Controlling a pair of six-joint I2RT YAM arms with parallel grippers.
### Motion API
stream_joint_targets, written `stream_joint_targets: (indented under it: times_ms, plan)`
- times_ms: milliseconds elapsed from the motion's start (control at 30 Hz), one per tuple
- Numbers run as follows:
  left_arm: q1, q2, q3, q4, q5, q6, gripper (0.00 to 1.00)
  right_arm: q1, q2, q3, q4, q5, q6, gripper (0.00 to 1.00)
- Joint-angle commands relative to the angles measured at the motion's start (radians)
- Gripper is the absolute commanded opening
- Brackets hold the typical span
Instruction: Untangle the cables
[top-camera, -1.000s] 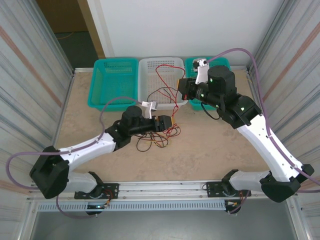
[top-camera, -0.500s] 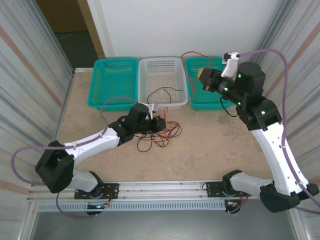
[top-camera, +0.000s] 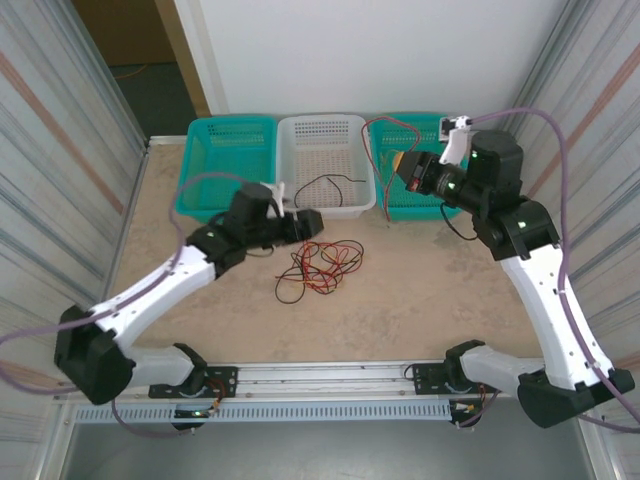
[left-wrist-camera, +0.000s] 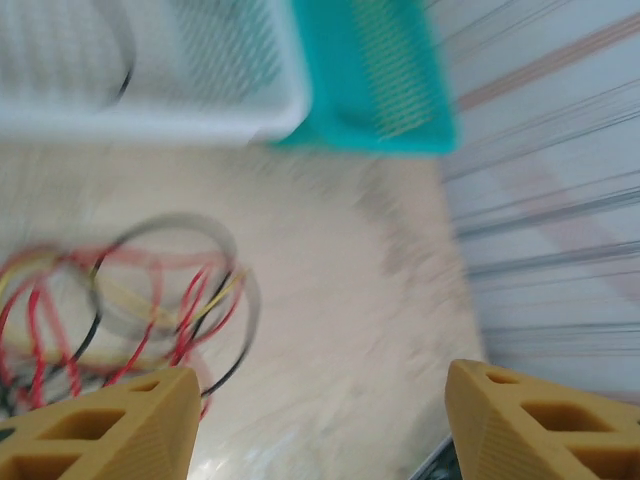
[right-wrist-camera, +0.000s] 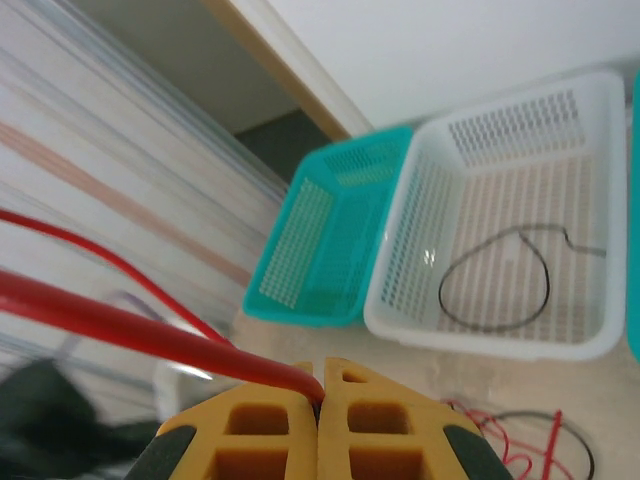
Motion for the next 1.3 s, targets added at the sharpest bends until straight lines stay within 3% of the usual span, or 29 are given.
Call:
stream_joint_targets:
  times_ms: [0, 233, 467, 600, 833, 1000, 1267]
  plan:
    - [0.002, -0.056, 0.142, -0.037, 0.097, 0.135, 0.68, 0.044, 0.037, -0.023, -0.023, -0.066, 0.01, 0.0]
    - [0.004, 0.015, 0.284, -0.054, 0.183, 0.279, 0.7, 0.152, 0.091, -0.042, 0.017, -0.066, 0.031, 0.0]
    - [0.005, 0.073, 0.356, -0.146, 0.024, 0.35, 0.54, 0.188, 0.103, -0.056, 0.058, -0.095, 0.058, 0.0]
    - [0.006, 0.048, 0.327, -0.11, -0.081, 0.378, 0.58, 0.189, 0.101, -0.075, 0.101, -0.13, 0.085, 0.0]
    - [0.008, 0.071, 0.31, -0.003, -0.021, 0.355, 0.49, 0.196, 0.108, -0.112, 0.183, -0.173, 0.145, 0.0]
    - [0.011, 0.073, 0.292, 0.023, -0.118, 0.361, 0.42, 0.2, 0.111, -0.115, 0.219, -0.195, 0.169, 0.0]
    - [0.024, 0.088, 0.272, 0.108, -0.113, 0.349, 0.39, 0.2, 0.106, -0.136, 0.256, -0.222, 0.202, 0.0]
